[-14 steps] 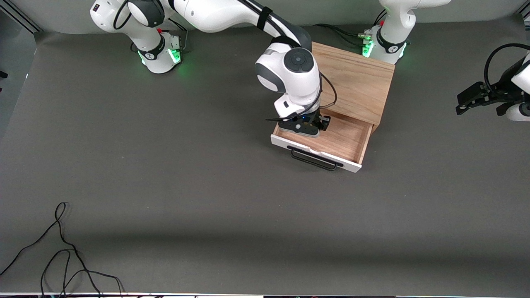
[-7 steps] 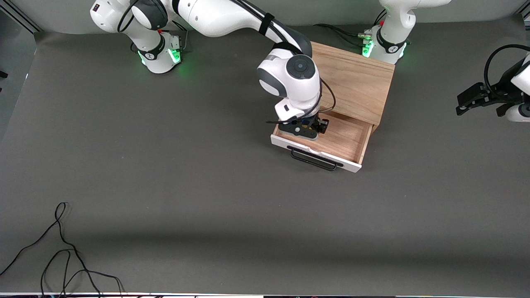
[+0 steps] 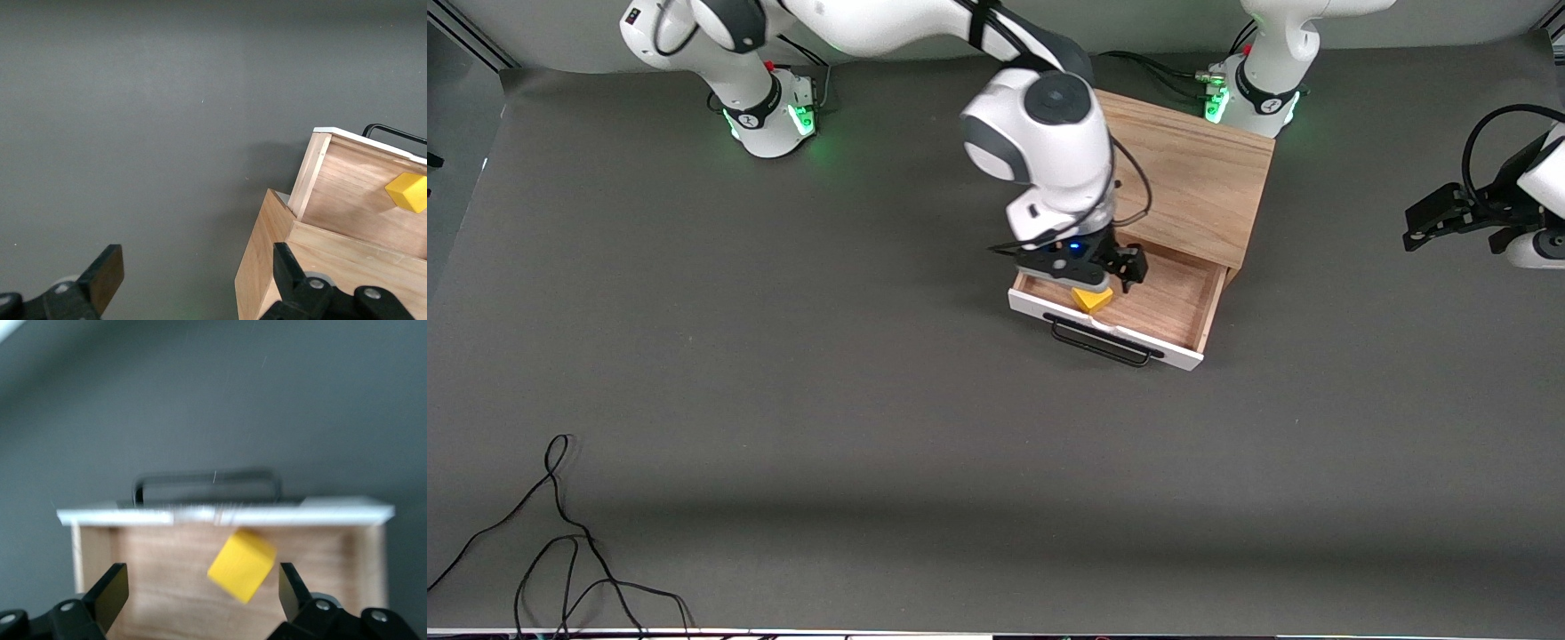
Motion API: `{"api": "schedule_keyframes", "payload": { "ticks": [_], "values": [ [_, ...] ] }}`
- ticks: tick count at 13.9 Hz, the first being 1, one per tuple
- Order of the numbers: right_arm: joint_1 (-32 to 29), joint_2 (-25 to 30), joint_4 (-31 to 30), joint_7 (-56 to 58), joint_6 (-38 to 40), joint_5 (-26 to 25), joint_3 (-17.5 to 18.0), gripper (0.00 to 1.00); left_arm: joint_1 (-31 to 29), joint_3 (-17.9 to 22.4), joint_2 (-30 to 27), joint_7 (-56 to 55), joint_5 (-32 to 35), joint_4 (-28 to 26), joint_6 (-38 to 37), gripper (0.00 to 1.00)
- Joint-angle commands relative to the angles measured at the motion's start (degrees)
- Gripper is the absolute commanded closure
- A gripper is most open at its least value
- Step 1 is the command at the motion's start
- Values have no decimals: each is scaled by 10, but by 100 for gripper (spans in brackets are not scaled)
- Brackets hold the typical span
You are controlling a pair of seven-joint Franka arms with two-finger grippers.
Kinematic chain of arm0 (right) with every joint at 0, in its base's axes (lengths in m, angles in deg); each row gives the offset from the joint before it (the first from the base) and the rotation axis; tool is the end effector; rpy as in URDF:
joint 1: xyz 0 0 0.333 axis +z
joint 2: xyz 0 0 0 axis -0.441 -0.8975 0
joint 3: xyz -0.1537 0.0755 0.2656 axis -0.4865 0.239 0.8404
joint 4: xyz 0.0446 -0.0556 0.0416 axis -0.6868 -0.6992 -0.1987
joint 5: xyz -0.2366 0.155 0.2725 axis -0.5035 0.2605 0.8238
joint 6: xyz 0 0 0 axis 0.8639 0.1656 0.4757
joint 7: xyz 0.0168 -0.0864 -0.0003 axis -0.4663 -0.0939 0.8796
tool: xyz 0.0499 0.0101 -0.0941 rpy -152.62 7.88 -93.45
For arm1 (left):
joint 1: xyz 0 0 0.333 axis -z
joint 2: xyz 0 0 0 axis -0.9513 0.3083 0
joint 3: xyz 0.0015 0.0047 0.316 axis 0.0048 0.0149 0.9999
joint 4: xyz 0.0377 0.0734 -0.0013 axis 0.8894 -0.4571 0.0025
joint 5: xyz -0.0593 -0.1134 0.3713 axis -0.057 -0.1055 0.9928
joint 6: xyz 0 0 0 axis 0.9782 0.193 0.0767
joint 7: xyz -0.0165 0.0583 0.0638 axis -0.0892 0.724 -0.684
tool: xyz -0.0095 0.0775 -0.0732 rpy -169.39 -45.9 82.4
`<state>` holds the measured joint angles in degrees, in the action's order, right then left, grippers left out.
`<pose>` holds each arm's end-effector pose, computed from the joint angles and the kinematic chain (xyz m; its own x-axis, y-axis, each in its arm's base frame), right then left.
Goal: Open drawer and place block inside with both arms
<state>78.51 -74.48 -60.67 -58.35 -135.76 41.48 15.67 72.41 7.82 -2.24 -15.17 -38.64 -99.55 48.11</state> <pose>0.5099 0.5852 0.4455 0.8815 -0.4696 0.0503 -0.4443 -0.8607 -0.2486 0.5456 -0.0174 0.6219 0.9987 -0.0484 -0.0165 -0.0484 -0.9988 0.0012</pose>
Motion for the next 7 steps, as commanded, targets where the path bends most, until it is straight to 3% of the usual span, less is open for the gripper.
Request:
{"api": "schedule_keyframes", "payload": {
  "ticks": [1, 7],
  "values": [
    [-133, 111, -74, 117, 66, 3, 55, 0, 7, 5, -8, 4, 11, -12, 7, 0],
    [-373, 285, -276, 392, 70, 22, 59, 0, 8, 5, -8, 4, 18, -16, 10, 0]
  ]
}}
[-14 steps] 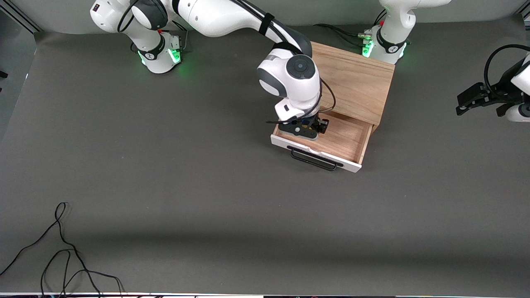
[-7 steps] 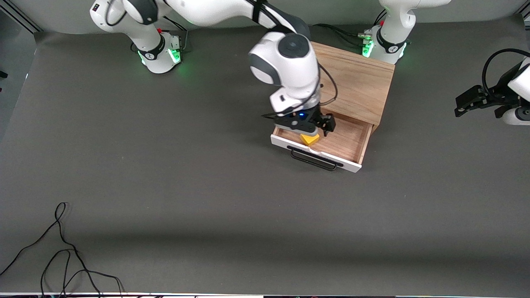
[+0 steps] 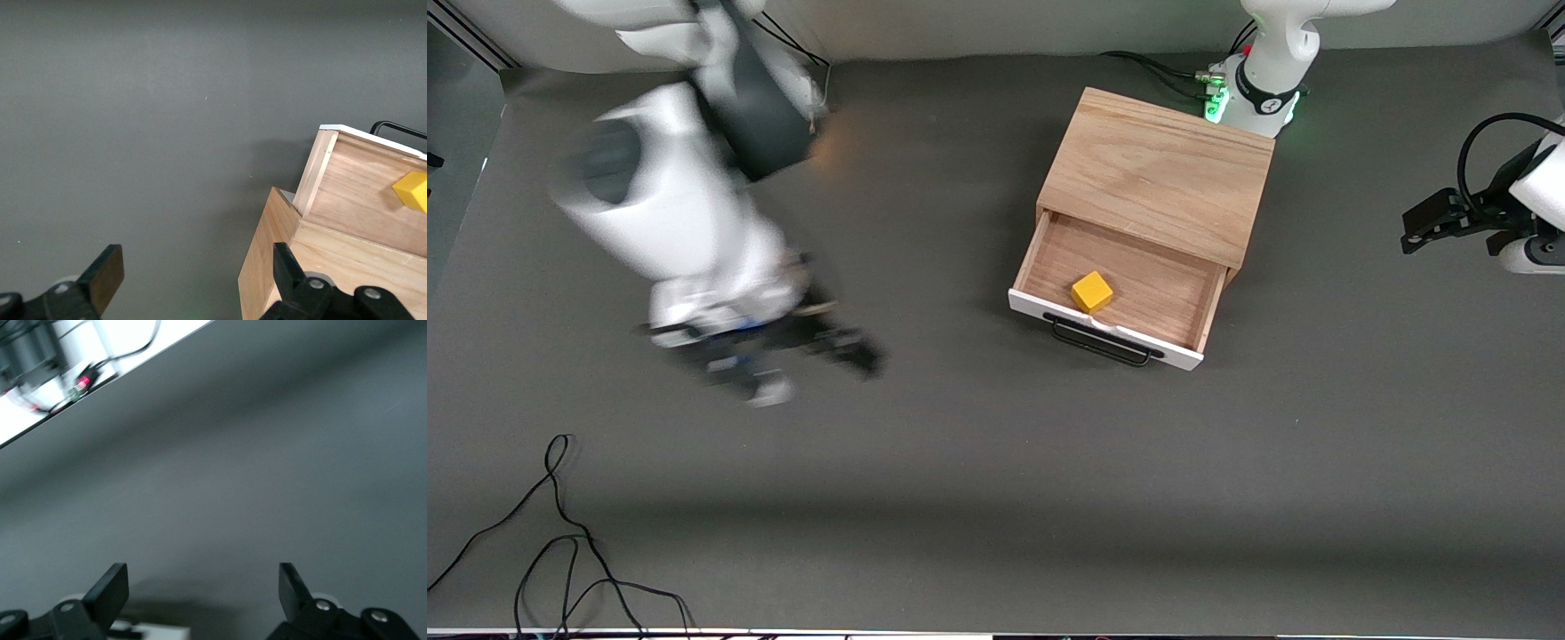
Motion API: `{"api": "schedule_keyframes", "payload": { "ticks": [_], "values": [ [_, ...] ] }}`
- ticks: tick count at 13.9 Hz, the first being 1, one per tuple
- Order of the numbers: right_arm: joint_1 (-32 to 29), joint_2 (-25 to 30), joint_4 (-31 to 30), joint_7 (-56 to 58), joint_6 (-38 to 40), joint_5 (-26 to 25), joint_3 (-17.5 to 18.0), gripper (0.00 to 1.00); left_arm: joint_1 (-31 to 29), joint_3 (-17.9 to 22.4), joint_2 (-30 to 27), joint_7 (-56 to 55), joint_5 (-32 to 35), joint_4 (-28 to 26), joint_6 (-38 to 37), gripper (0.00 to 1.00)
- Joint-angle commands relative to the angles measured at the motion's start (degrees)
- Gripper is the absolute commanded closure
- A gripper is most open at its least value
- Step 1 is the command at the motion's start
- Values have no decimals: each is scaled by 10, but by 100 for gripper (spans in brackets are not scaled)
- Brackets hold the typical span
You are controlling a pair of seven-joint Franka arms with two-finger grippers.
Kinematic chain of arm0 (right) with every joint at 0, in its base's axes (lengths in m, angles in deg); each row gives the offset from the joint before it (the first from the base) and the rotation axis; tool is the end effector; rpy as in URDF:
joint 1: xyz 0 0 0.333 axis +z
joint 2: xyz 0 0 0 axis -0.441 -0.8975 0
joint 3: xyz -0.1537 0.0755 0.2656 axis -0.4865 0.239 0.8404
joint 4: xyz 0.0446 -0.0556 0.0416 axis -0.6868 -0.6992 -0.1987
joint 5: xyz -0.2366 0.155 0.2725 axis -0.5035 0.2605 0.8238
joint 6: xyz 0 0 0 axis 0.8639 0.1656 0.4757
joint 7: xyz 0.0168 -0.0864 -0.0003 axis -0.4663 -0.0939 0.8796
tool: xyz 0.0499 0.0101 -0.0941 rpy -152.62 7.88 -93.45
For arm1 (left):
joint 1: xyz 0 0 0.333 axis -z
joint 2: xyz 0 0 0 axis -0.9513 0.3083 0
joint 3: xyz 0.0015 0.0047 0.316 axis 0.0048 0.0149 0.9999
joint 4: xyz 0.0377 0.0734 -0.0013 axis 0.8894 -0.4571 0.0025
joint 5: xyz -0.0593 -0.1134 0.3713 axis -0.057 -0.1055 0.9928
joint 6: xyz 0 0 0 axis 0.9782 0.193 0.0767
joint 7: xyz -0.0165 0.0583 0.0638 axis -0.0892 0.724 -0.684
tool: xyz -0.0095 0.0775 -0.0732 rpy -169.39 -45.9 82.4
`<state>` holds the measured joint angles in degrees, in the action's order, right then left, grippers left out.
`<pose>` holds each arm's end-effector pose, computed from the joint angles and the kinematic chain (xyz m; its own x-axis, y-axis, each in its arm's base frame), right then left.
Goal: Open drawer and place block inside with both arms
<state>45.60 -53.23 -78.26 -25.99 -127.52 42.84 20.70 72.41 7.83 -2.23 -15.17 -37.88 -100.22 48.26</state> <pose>0.6447 0.2281 0.5468 0.9035 -0.4249 0.0560 -0.4078 -0.8926 -0.1920 0.5456 -0.0159 0.6166 0.9985 -0.0481 -0.0260 -0.0485 -0.9988 -0.0119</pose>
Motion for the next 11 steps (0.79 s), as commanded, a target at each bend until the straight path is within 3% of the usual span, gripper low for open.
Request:
{"api": "schedule_keyframes", "payload": {
  "ticks": [1, 4, 6, 9, 11],
  "values": [
    [-73, 87, -119, 112, -10, 7, 7, 0, 7, 4, -9, 4, 12, -9, 9, 0],
    [-150, 134, -180, 276, -8, 5, 7, 0, 8, 4, -9, 4, 12, -9, 9, 0],
    [-178, 150, -184, 339, 20, -2, 6, 0, 8, 4, -9, 3, 12, -9, 9, 0],
    [-183, 151, -171, 420, 54, -53, 4, 0, 8, 4, -9, 2, 12, -9, 10, 0],
    [-183, 146, -164, 420, 66, -57, 5, 0, 8, 4, -9, 1, 12, -9, 10, 0]
  ]
}}
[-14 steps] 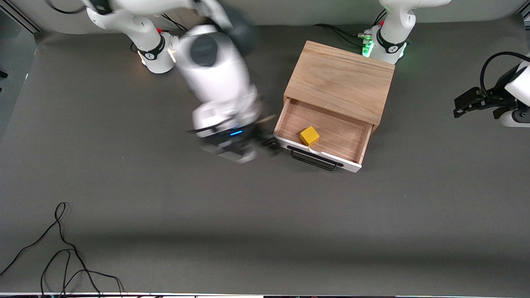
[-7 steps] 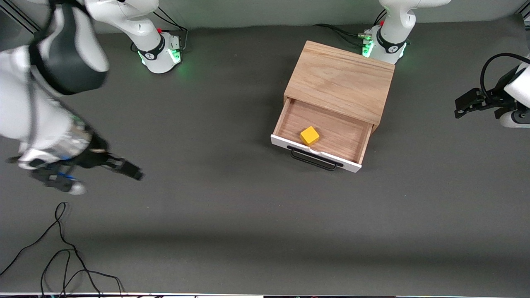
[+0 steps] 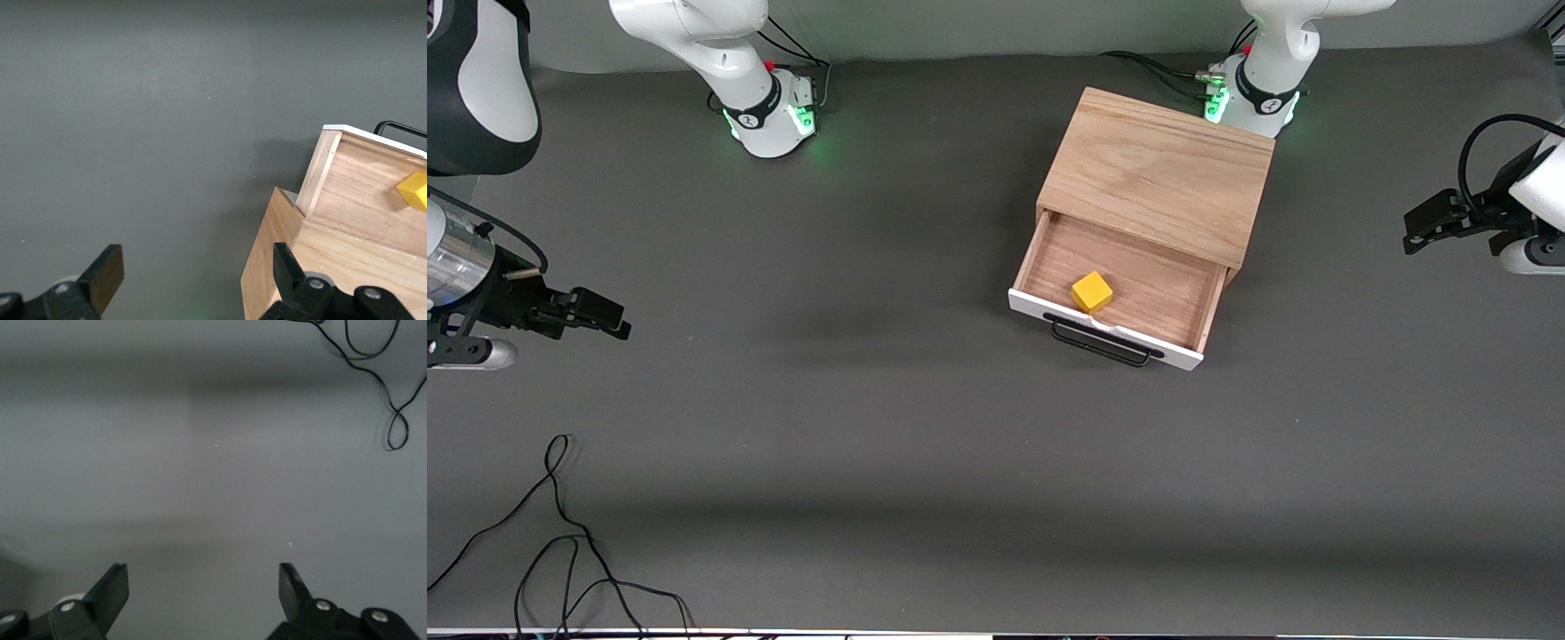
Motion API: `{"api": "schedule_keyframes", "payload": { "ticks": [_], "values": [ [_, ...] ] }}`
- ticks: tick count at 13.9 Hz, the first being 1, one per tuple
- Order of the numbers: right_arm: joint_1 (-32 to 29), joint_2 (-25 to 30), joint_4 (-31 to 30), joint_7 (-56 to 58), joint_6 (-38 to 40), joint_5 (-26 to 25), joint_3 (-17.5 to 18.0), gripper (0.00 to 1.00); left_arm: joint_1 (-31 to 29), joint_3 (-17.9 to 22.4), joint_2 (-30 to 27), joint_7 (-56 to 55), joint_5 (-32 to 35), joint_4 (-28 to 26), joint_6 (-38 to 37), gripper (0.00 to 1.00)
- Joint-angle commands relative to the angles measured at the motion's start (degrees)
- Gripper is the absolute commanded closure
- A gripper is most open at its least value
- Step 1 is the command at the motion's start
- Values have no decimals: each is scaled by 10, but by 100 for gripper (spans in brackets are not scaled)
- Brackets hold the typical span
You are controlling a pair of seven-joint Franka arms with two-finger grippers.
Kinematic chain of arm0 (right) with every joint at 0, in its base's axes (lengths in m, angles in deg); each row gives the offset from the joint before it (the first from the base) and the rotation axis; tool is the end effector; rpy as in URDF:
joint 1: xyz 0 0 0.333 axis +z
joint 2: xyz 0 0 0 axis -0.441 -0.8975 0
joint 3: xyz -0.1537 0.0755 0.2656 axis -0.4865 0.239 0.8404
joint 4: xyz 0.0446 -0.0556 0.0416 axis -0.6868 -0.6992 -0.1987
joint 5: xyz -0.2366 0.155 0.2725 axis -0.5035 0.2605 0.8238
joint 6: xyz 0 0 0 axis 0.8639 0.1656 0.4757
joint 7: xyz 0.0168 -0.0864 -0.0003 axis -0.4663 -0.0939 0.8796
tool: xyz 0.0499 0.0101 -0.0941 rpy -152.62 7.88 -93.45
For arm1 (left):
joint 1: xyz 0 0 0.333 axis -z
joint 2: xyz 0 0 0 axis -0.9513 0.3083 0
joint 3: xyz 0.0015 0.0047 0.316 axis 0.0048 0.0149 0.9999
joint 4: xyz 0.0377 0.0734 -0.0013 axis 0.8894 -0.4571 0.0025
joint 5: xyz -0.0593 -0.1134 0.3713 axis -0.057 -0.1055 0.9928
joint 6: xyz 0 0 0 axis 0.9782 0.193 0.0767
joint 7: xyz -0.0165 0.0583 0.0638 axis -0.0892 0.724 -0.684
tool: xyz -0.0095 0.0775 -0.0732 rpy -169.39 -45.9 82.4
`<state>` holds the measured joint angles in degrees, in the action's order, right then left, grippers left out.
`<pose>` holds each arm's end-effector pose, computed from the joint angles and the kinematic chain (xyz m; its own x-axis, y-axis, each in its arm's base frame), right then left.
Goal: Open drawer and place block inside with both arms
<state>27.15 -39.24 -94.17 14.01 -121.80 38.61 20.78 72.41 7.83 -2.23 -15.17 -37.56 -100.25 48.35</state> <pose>0.6016 0.0064 0.5576 0.9984 -0.0421 0.0381 -0.0407 -0.9985 -0.0361 0.5458 -0.0153 0.6165 0.9985 -0.0481 -0.0251 -0.0486 -0.9987 -0.0175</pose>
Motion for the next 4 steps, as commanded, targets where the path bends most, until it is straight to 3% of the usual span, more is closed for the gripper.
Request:
{"api": "schedule_keyframes", "payload": {
  "ticks": [1, 4],
  "values": [
    [2, 5, -2, 16, 10, -14, 5, 0, 8, 4, -9, 1, 8, -9, 9, 0],
    [1, 2, 0, 4, 10, -8, 2, 0, 8, 4, -9, 0, 8, -9, 9, 0]
  ]
}}
